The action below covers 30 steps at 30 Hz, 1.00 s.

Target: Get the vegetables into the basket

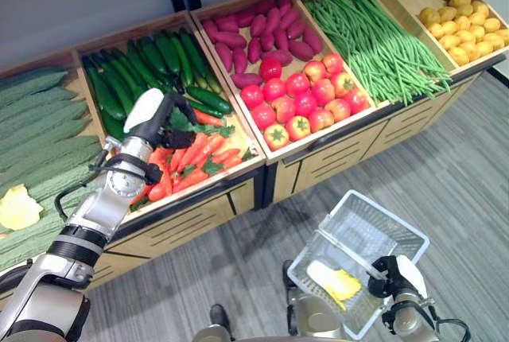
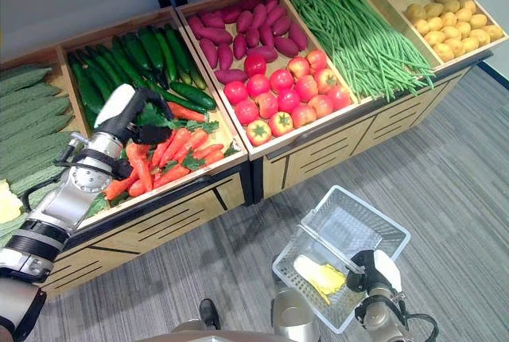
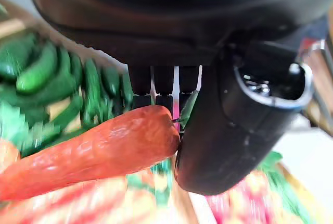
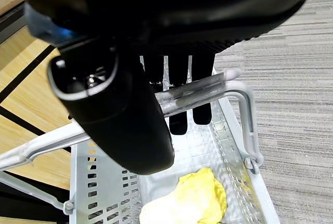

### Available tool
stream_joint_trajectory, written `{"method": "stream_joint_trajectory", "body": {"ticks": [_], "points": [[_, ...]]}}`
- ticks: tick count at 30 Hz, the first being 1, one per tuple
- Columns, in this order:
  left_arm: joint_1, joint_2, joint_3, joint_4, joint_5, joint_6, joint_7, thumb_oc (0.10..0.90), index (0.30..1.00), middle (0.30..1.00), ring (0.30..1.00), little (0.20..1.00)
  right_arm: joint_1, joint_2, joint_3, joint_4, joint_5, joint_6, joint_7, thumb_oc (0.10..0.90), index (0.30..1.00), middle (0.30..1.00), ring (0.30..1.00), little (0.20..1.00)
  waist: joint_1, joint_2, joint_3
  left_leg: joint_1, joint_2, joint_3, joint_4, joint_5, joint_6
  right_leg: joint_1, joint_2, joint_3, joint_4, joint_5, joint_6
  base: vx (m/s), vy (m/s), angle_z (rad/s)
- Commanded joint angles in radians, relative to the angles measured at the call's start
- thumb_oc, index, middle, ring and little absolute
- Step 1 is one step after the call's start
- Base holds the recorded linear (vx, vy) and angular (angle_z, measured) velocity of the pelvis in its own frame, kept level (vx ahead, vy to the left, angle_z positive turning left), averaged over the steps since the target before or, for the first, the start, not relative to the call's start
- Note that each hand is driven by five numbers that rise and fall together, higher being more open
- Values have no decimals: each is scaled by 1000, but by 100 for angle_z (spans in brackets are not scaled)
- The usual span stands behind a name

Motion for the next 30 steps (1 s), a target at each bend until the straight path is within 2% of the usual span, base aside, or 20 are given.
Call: {"method": "stream_joint_trajectory", "body": {"ticks": [1, 4, 14, 26, 30], "points": [[-194, 94, -46, -24, 68, -55, -66, 400, 300, 300, 300, 300, -21, -60, -40, -32, 7, -41, -51, 400, 300, 300, 300, 300, -4, -3, -46, 17, 48, -25, 6, -82, -29, 99, -103, -11, 0, -161, 121, 0, 0, 0], [-255, 146, -131, -19, 83, -65, -129, 400, 300, 300, 300, 300, -20, -58, -40, -30, 13, -47, -50, 400, 300, 300, 300, 300, -7, 1, -44, 20, 44, -23, 6, -82, -28, 100, -107, -11, 0, -160, 125, 0, 0, 0], [-366, 202, -250, -50, 109, -81, -175, 400, 300, 300, 300, 300, -7, -48, -46, -24, 27, -43, -54, 400, 300, 300, 300, 300, -9, 6, -48, 27, 37, -23, 6, -83, -25, 107, -116, -12, 0, -155, 131, 0, 0, 0], [-414, 245, -287, -144, 114, -103, -187, 400, 300, 300, 300, 300, -3, -38, -50, 0, 43, -52, -60, 400, 300, 300, 300, 300, -4, 6, -52, 31, 28, -23, 15, -87, -21, 114, -127, -12, 0, -155, 135, 0, 0, 0], [-433, 245, -301, -172, 106, -112, -190, 400, 300, 300, 300, 300, 1, -41, -50, 0, 44, -53, -59, 400, 300, 300, 300, 300, -4, 0, -51, 19, 25, -27, 53, -104, -18, 120, -133, -11, 0, -155, 135, 0, 0, 0]]}}
